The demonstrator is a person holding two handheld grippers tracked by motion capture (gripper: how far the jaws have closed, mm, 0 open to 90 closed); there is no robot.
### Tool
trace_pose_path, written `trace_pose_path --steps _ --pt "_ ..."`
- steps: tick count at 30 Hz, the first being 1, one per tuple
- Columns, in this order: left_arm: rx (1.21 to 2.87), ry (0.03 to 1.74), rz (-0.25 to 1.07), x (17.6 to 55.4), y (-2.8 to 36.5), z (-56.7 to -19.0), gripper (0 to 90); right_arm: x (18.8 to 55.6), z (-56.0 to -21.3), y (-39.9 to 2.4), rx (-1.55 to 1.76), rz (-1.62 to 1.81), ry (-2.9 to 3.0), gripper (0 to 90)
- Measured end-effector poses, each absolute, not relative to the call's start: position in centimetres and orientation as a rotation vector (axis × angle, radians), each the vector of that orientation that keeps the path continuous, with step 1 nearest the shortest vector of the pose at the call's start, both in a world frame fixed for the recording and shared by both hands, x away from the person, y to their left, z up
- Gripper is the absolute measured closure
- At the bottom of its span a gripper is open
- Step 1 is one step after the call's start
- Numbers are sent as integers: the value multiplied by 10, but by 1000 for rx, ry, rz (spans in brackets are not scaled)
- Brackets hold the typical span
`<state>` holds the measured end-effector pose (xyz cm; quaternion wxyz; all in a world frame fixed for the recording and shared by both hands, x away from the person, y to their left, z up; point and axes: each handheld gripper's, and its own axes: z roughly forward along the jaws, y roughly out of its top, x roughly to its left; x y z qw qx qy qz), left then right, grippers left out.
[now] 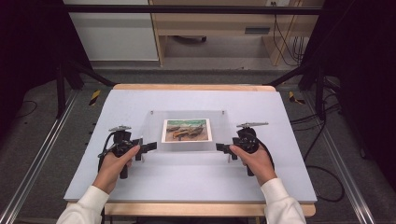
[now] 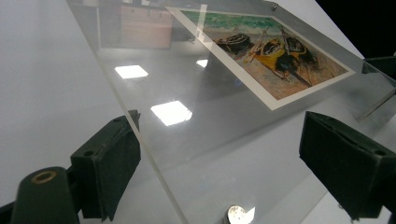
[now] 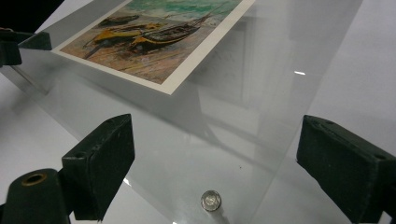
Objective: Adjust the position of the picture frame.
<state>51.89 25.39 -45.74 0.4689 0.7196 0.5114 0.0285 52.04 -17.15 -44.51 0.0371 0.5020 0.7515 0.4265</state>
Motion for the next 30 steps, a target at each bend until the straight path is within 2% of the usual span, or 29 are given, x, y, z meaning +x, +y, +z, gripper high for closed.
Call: trace_pose_path --steps 11,30 --pt "1765 1255 72 520 253 -458 120 524 -448 -172 1567 1328 2331 87" --pt "1762 1254 38 523 253 -460 119 526 -448 -170 1592 1323 2338 90"
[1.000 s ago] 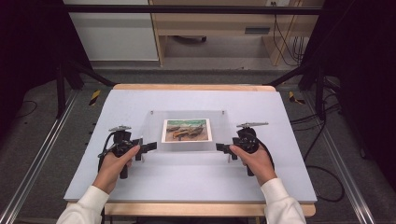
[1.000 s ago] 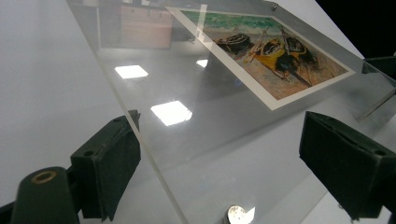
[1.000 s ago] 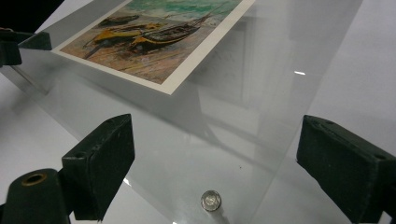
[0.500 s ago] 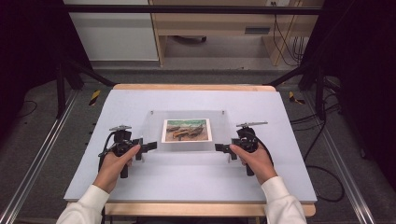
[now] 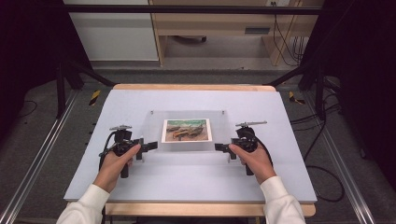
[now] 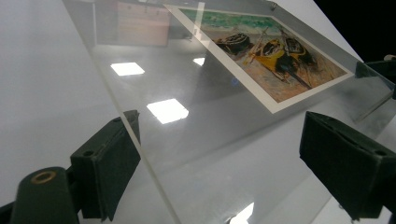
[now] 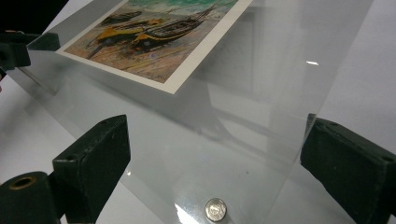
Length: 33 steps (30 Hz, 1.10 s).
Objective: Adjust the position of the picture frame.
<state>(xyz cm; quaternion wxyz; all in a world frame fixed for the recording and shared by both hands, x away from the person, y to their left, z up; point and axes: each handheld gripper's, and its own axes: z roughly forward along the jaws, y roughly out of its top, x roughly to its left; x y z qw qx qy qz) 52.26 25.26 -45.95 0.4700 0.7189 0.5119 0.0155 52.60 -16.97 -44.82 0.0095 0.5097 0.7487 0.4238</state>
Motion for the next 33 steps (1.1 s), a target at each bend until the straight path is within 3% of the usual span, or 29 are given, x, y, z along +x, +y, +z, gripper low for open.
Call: trace_pose_path --steps 33 --pt "1743 1236 98 511 253 -458 172 515 -451 -170 1531 1354 2263 112"
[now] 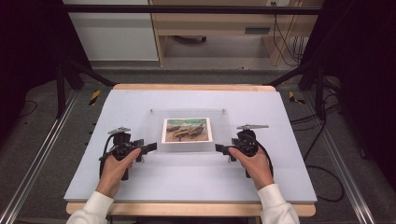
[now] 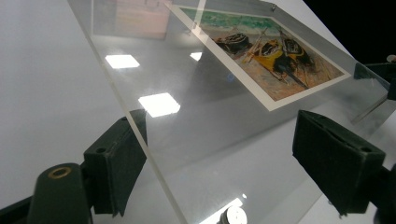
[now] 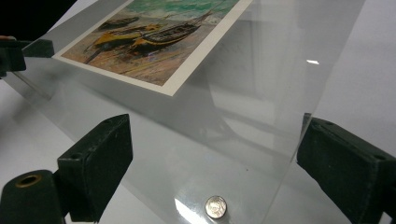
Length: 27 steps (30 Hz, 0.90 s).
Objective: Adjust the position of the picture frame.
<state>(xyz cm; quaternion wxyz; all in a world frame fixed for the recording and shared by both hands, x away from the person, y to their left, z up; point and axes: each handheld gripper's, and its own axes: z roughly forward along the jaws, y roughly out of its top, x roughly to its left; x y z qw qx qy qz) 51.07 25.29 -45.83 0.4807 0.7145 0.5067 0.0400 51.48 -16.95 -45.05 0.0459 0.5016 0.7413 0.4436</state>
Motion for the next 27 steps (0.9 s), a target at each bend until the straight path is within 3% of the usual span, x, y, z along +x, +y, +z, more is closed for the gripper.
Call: trace_pose_path --steps 15,27 --pt "1767 1207 155 498 255 -452 241 501 -444 -168 1440 1302 2249 158" --pt "1788 1201 189 491 253 -448 244 494 -442 -166 1402 1281 2234 177"
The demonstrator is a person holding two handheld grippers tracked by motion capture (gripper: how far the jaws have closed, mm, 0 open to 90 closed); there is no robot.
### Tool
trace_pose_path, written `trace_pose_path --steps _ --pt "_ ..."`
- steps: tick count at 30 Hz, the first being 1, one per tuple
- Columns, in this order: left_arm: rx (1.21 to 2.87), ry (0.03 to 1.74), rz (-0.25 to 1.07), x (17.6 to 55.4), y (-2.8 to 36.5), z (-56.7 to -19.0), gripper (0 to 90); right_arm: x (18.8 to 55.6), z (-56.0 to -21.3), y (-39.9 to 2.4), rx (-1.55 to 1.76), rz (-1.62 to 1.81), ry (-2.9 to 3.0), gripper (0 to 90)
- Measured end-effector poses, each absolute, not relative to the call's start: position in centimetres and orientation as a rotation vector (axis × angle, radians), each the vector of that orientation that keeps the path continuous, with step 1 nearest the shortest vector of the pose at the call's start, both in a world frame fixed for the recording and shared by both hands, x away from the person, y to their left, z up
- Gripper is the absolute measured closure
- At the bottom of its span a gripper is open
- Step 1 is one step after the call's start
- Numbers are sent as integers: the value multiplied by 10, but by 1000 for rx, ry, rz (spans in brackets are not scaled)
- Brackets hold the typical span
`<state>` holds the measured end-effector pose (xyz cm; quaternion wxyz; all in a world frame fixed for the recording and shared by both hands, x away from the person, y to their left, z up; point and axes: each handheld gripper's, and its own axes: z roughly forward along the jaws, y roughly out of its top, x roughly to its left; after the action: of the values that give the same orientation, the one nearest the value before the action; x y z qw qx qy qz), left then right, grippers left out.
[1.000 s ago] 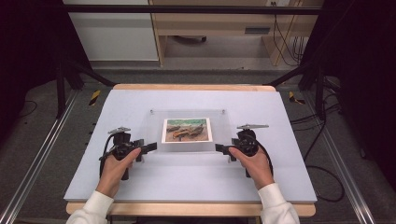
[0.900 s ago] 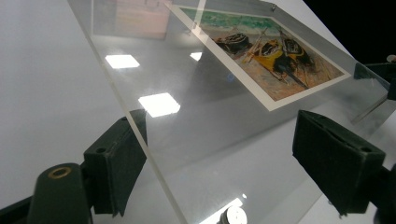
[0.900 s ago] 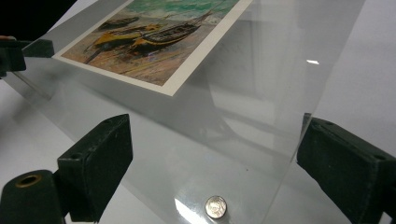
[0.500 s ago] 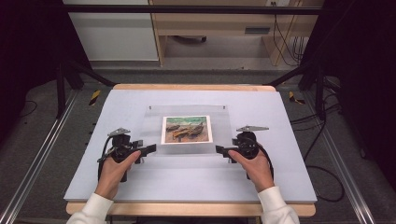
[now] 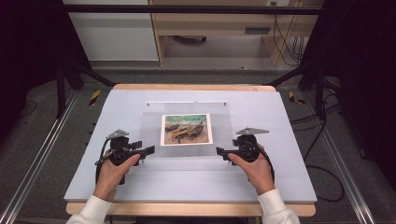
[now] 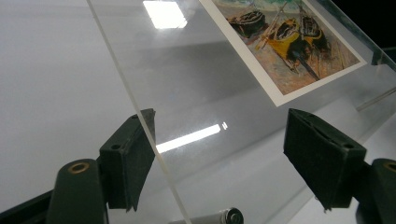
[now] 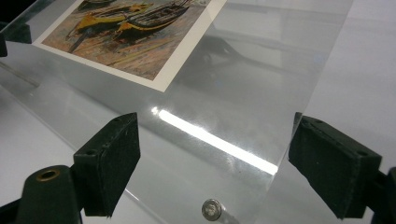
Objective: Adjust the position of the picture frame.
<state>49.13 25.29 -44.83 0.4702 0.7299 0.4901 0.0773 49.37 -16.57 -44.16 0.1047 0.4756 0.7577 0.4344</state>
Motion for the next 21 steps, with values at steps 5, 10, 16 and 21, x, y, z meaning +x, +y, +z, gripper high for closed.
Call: trace_pose_path --steps 5,10,16,21 --pt "1788 1200 189 490 253 -448 254 492 -441 -166 1390 1279 2228 190" --pt "1803 1194 203 488 253 -446 254 490 -441 -167 1378 1275 2223 205" --pt "1804 1194 211 487 252 -446 255 488 -440 -167 1381 1274 2220 208" --pt "1812 1191 218 485 252 -445 256 486 -440 -167 1374 1266 2220 208"
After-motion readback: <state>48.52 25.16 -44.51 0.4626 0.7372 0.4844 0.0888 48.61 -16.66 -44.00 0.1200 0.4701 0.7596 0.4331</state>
